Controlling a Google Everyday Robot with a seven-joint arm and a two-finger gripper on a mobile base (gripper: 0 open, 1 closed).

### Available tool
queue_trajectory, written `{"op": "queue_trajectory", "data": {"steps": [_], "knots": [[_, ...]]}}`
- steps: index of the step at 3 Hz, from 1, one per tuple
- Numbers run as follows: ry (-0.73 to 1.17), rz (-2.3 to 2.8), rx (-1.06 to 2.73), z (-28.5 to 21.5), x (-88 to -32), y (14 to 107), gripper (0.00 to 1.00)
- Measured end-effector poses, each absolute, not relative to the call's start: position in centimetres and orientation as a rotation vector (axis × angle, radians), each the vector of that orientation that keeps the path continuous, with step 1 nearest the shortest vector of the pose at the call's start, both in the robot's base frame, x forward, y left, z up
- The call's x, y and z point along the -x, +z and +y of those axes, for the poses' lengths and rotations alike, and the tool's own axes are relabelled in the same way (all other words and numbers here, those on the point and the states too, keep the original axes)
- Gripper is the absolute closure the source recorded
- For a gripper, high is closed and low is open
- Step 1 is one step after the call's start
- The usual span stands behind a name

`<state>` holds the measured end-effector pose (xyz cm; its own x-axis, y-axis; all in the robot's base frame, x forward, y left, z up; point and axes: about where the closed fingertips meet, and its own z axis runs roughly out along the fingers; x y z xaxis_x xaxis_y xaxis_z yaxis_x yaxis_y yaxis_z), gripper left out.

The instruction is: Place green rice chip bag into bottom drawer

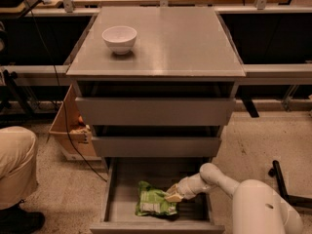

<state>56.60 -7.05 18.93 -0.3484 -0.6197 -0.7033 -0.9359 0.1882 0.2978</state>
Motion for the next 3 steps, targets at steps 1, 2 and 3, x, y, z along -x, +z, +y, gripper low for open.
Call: {"op": "queue_trajectory", "data": {"steps": [1, 2, 3], "knots": [[1.009, 1.989, 1.467, -6.1, -56.5, 20.1, 0.02], [1.016, 1.959, 1.466, -5.9, -56.2, 21.1, 0.0], [1.025, 1.909, 1.475, -7.4, -54.7, 23.6, 0.0]]}}
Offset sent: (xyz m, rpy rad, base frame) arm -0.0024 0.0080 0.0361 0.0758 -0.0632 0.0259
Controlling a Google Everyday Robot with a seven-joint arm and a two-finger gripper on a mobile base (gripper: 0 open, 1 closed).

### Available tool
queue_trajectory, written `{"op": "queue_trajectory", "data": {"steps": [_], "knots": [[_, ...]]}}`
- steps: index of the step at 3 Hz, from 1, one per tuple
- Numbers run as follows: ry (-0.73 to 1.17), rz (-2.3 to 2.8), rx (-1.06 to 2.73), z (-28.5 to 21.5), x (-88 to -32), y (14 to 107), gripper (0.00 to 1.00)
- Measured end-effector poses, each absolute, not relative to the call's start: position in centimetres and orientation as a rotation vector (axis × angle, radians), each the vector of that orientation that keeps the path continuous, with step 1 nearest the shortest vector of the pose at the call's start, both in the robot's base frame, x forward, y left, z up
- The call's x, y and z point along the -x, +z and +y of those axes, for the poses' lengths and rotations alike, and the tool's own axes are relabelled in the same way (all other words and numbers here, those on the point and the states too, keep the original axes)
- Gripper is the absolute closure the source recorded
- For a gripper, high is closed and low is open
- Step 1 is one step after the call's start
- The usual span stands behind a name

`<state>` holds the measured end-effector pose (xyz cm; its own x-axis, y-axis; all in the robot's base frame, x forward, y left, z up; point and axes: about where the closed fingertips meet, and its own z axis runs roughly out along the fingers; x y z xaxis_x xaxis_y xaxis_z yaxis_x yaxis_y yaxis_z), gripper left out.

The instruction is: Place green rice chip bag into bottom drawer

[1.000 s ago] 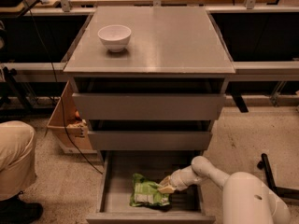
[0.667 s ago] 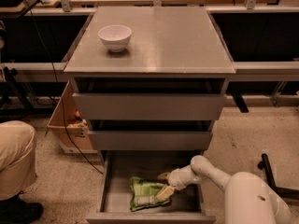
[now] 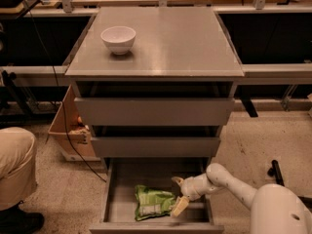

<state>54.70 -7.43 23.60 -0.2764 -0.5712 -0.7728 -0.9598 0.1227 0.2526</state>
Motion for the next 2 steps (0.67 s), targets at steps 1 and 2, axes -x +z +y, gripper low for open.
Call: {"op": "queue_trajectory", "data": {"steps": [1, 2], "knots": [[1.04, 1.843, 1.496, -10.5, -53.3, 27.1, 0.0], [1.054, 1.784, 1.591, -14.4, -50.9, 31.2, 0.0]]}}
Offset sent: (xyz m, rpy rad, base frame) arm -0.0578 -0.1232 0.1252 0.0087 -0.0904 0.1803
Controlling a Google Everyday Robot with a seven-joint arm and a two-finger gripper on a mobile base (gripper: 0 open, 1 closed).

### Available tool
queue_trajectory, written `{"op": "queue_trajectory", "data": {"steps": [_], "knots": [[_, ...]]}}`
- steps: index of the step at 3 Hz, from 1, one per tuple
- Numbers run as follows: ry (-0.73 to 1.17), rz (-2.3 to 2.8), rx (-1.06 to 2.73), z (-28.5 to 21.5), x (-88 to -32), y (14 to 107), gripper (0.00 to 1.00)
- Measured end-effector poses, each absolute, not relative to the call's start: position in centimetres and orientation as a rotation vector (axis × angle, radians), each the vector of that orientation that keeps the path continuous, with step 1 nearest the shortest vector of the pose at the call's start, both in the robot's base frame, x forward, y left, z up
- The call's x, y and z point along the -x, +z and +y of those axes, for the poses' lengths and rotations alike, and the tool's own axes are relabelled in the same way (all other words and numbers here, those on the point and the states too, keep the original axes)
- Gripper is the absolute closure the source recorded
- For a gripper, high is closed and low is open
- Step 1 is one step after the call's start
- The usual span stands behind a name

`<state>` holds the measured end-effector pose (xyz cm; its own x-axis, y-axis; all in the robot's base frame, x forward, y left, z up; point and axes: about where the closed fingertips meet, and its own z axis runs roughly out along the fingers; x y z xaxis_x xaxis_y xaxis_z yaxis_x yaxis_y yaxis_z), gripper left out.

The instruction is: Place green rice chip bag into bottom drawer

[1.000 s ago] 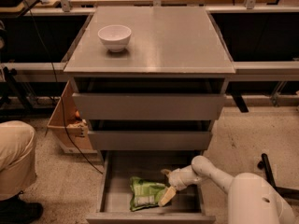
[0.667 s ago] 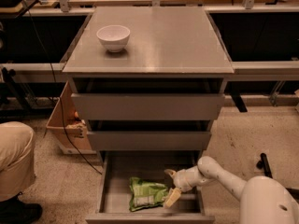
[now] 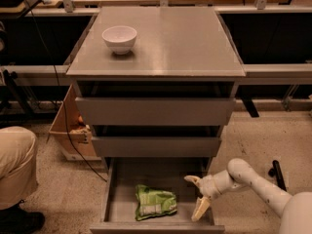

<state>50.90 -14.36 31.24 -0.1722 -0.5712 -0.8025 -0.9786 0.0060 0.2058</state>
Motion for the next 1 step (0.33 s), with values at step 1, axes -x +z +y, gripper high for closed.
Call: {"op": "queue_trajectory", "data": {"steps": [1], "knots": [[1.054, 1.784, 1.591, -14.36, -50.9, 31.24, 0.0]]}}
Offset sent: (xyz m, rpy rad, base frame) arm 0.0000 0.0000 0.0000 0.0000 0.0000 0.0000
